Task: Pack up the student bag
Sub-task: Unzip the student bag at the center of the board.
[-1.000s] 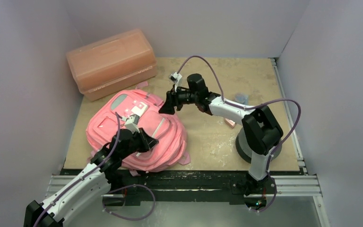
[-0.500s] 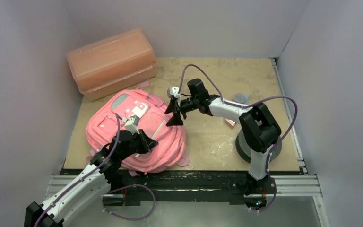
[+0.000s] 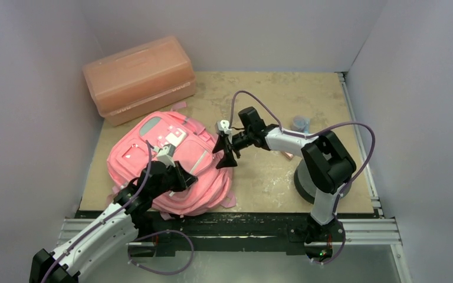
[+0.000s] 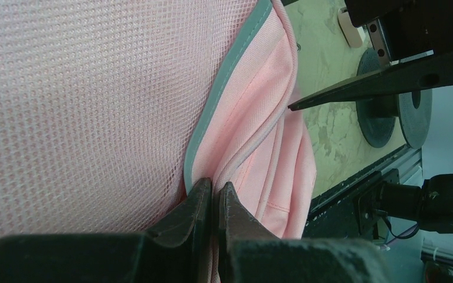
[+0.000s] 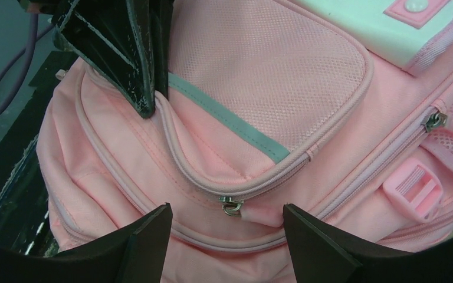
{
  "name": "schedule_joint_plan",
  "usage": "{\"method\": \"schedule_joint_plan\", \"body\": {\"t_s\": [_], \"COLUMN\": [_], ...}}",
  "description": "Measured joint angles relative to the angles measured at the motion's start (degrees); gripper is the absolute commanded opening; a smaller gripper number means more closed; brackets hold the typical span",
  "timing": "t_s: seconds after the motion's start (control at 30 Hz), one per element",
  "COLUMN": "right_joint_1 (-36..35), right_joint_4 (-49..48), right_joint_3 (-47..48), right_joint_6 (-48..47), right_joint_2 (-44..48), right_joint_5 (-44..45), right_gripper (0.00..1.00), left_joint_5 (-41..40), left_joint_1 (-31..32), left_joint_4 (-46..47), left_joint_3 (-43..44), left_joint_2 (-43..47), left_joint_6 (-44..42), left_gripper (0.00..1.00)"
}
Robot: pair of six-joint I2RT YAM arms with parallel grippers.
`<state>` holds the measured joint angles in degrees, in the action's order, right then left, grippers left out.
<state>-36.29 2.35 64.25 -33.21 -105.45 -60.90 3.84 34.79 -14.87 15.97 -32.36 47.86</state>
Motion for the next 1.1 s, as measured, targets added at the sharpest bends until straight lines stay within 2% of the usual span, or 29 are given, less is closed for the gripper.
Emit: {"method": "schedule_joint_plan", "body": {"t_s": [0.13,0.37,0.6,0.83,1.0,1.1], "right_joint_1": [0.04,-0.63,-2.08,-3.89,-4.28,-4.72], "right_joint_4": [-0.26,-8.41,-19.08,-27.91,-32.94,-33.70], "right_joint_3": [-1.81,-10.08,-12.55,-15.96,-18.56,-18.86], "right_joint_6": [-0.02,7.28,15.50,16.65,16.06,15.23], "right_joint_2": [1.51,8.11,8.09,8.09,8.09,8.13], "right_joint_5": [0.39,4.48,10.49,15.45,18.14,19.89], "right_gripper": [0.70,0.56,0.59,0.57,0.43,0.26], "left_joint_5": [0.02,-0.02,-0.07,-0.09,-0.09,-0.24], "left_joint_1": [0.02,0.00,0.00,0.00,0.00,0.00], "left_joint_4": [-0.04,-0.24,-0.72,-0.90,-0.98,-1.09], "left_joint_3": [0.02,0.26,0.81,0.83,0.87,1.09], "left_joint_2": [0.07,0.07,-0.46,-0.28,-0.31,-0.46], "left_joint_6": [-0.13,-0.48,-0.52,-0.50,-0.50,-0.52], "left_gripper": [0.00,0.00,0.00,0.00,0.00,0.00]}}
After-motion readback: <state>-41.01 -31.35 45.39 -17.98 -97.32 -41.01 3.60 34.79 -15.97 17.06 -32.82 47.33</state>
